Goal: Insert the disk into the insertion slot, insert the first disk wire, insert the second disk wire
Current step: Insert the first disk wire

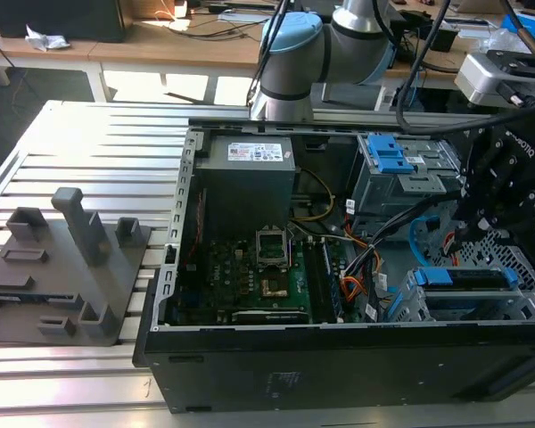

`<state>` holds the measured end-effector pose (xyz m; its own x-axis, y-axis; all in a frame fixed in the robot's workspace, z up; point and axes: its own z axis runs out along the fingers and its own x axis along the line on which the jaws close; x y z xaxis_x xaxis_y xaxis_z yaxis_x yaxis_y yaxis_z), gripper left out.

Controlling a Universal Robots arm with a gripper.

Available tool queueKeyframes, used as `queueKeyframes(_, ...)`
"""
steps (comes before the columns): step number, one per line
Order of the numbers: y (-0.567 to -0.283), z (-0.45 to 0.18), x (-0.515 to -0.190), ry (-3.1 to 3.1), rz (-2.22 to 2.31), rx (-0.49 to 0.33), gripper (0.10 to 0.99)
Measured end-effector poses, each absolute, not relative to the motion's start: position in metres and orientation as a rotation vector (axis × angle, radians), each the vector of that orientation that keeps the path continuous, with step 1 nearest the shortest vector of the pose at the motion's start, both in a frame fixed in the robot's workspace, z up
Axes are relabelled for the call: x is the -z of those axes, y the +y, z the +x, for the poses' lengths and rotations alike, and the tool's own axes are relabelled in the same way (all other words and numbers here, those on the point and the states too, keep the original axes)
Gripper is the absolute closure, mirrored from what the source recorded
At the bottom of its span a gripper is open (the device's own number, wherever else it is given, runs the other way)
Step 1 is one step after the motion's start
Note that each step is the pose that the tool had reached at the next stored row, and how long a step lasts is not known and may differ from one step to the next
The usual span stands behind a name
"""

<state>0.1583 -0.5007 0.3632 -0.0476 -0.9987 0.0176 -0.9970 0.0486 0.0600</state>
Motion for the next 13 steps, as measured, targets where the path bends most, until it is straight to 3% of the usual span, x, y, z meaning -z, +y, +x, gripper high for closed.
queueKeyframes(11,-0.5003,0.1586,-0.355,-2.234,2.124,0.044,0.737)
queueKeyframes(13,-0.5003,0.1586,-0.3549,-2.234,2.124,0.044,0.914)
